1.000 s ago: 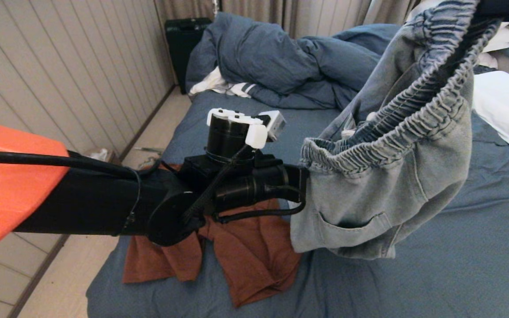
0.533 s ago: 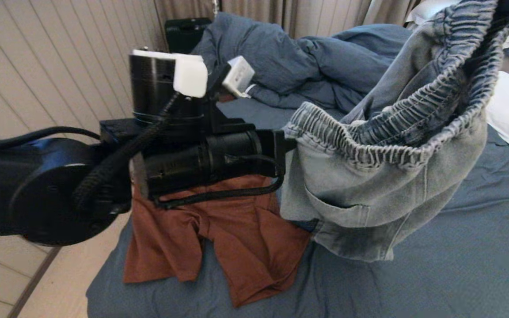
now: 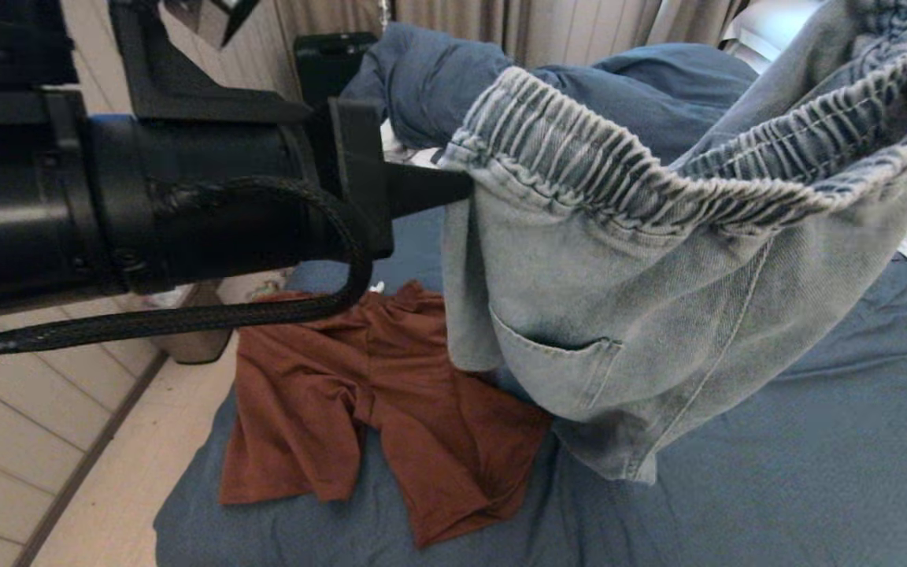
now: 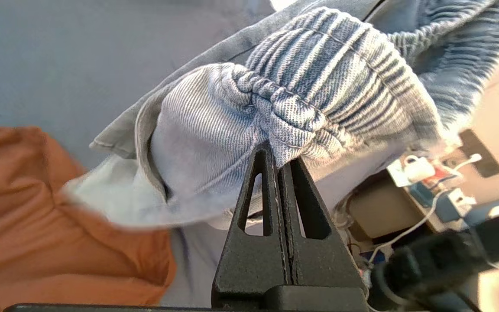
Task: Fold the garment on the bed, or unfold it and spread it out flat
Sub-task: Unford the blue shorts
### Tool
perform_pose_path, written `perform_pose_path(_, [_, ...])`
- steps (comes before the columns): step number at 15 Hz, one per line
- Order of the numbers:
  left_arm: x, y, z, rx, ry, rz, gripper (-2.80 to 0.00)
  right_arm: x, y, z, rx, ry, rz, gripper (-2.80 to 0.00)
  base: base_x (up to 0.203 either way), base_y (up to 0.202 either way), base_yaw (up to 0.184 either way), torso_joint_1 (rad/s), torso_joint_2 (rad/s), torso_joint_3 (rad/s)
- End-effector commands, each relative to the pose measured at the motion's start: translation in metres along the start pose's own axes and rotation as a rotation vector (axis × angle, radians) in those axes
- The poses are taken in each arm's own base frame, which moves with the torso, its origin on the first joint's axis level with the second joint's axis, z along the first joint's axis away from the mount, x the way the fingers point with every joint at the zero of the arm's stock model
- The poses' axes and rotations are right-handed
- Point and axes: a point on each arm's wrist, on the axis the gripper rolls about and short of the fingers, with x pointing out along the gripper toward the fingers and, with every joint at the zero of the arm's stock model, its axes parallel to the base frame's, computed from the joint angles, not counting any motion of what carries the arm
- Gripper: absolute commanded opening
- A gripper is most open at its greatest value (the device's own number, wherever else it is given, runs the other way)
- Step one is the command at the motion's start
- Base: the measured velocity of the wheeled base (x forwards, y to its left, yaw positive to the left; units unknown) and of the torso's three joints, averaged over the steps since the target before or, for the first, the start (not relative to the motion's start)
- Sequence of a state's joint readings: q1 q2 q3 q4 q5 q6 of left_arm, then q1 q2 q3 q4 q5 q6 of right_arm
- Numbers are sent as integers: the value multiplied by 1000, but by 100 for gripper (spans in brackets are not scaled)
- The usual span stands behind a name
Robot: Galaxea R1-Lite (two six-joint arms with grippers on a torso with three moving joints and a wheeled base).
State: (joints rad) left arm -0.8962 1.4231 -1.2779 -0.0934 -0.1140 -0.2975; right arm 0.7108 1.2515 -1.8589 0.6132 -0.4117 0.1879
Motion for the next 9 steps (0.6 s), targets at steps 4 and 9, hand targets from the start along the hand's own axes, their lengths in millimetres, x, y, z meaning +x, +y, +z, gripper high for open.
perform_pose_path(4, [-23, -8, 15, 7, -68, -23, -280, -27, -8, 7, 16, -41, 36, -280, 0, 0, 0, 0, 0, 0])
perform_pose_path(9, [-59, -15, 26, 15, -107, -36, -280, -43, -13, 10, 33, -67, 81, -280, 0, 0, 0, 0, 0, 0])
